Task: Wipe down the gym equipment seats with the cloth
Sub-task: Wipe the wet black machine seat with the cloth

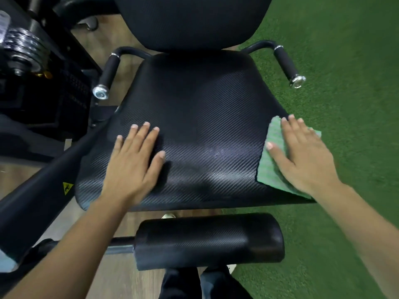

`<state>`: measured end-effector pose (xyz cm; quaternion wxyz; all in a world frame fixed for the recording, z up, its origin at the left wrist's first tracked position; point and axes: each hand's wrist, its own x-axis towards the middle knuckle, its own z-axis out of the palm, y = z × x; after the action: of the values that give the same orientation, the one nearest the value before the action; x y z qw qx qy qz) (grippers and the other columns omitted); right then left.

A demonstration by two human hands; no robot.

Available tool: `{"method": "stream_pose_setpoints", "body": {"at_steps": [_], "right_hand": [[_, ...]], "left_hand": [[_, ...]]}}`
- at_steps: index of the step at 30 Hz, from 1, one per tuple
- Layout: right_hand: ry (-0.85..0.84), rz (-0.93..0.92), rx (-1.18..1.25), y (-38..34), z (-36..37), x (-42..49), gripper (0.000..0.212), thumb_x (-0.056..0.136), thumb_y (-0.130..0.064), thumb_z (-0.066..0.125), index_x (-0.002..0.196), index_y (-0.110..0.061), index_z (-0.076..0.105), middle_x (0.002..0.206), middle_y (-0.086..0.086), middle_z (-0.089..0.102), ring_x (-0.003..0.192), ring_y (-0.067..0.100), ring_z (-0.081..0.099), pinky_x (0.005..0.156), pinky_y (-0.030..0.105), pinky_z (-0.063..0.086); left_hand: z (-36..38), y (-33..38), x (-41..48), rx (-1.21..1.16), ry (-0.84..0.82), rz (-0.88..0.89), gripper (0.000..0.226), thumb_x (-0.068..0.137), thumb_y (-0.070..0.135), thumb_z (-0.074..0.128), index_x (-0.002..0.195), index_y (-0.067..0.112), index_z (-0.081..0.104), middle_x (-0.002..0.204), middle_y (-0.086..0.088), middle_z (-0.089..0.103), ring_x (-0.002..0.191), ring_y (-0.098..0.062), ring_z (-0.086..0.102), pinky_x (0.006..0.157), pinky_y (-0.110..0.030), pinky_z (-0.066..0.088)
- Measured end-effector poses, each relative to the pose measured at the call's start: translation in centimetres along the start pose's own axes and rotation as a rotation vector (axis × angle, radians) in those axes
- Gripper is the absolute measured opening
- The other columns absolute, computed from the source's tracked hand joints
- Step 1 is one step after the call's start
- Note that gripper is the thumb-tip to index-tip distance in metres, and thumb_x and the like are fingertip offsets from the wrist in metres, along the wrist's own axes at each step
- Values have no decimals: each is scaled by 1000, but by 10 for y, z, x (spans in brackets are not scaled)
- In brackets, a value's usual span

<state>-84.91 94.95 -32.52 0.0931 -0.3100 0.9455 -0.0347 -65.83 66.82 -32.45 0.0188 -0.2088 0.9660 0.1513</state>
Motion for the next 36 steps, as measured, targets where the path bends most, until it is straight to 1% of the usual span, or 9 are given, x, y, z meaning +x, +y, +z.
{"method": "stream_pose_setpoints", "body": {"at_steps": [5,8,12,16,19,24,28,32,36], "right_hand": [[26,-63,-12,-55,15,35,91,88,-65,11,147,2,30,154,21,27,144,33,22,119,45,15],[36,-114,7,-83,17,23,87,91,-65,15,147,1,30,154,19,27,145,31,22,119,45,15],[21,-175,-33,-76,15,-15,85,92,-65,17,149,-2,27,157,14,23,147,26,15,119,44,15],[42,-60,-34,-59,13,-23,84,92,-63,21,147,-1,31,155,16,28,145,28,21,118,46,17],[58,21,-14,-85,14,1,85,91,-63,20,147,1,31,153,19,29,144,31,23,118,45,15],[25,-182,21,-142,21,16,84,90,-61,23,147,0,32,154,19,28,145,32,22,118,47,17],[2,-337,-10,-130,21,-11,83,92,-62,26,147,-1,31,155,17,27,146,29,20,117,48,20],[35,-177,-27,-88,16,-20,83,90,-62,27,146,-1,34,153,16,31,144,30,24,116,49,21],[49,-16,-17,-110,18,4,83,91,-60,23,146,1,32,153,19,30,144,32,24,117,47,18]], "left_hand": [[2,-17,3,58,-46,-87,77,90,60,8,151,17,23,159,-2,16,147,-18,5,120,-43,6],[4,-17,4,92,-45,-97,76,90,62,8,152,18,20,159,-1,14,147,-16,4,120,-41,4],[4,-18,4,81,-48,-87,75,92,61,9,152,17,21,159,-2,15,147,-18,5,119,-43,5],[4,-18,5,96,-44,-85,74,92,59,9,151,17,21,159,-3,16,148,-20,6,119,-43,4],[6,-19,5,98,-44,-86,73,93,58,10,152,17,20,159,-3,15,148,-19,5,119,-42,3],[7,-19,5,96,-28,-92,71,93,57,12,151,17,23,158,-3,18,147,-21,8,119,-43,4],[7,-18,4,99,-27,-92,71,94,57,13,151,17,24,158,-3,19,147,-21,9,119,-44,5],[7,-18,4,110,-25,-95,70,95,57,13,151,17,24,158,-4,20,147,-21,10,119,-44,5],[7,-18,4,110,-29,-91,69,95,56,13,151,17,24,158,-4,20,147,-22,10,119,-44,6]]}}
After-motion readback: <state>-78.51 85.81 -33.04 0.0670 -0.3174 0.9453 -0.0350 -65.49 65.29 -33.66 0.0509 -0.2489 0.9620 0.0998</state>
